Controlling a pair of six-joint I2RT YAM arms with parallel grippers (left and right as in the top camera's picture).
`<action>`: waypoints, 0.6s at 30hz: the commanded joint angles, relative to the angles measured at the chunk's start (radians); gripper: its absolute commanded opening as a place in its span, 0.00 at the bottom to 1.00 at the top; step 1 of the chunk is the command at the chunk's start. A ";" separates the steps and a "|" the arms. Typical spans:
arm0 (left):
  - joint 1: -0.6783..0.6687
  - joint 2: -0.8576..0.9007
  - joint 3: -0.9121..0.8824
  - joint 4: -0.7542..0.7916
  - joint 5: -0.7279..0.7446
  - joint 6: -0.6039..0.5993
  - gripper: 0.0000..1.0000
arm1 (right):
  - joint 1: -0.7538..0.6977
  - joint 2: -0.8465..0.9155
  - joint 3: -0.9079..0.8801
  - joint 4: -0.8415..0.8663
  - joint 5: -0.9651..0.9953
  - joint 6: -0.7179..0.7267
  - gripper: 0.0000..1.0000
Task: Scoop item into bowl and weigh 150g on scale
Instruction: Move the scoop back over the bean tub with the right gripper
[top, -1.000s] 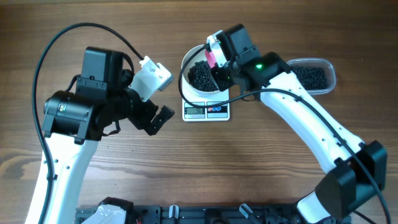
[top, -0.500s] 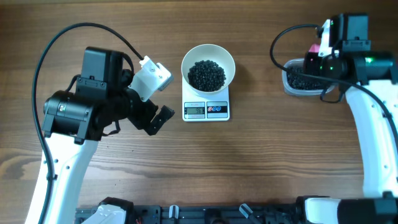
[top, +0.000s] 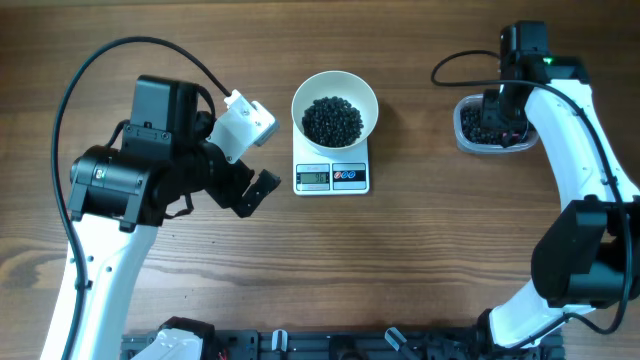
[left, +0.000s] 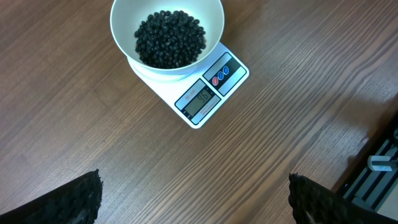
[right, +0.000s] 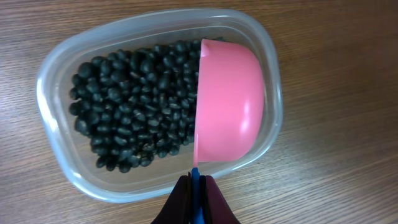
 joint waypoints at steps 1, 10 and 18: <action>0.006 0.003 0.016 0.000 0.002 0.015 1.00 | -0.002 0.013 0.000 -0.001 0.032 -0.013 0.05; 0.006 0.003 0.016 0.000 0.002 0.015 1.00 | -0.002 0.060 -0.005 0.021 -0.054 -0.114 0.04; 0.006 0.003 0.016 0.000 0.002 0.016 1.00 | 0.000 0.069 -0.005 0.017 -0.264 -0.245 0.04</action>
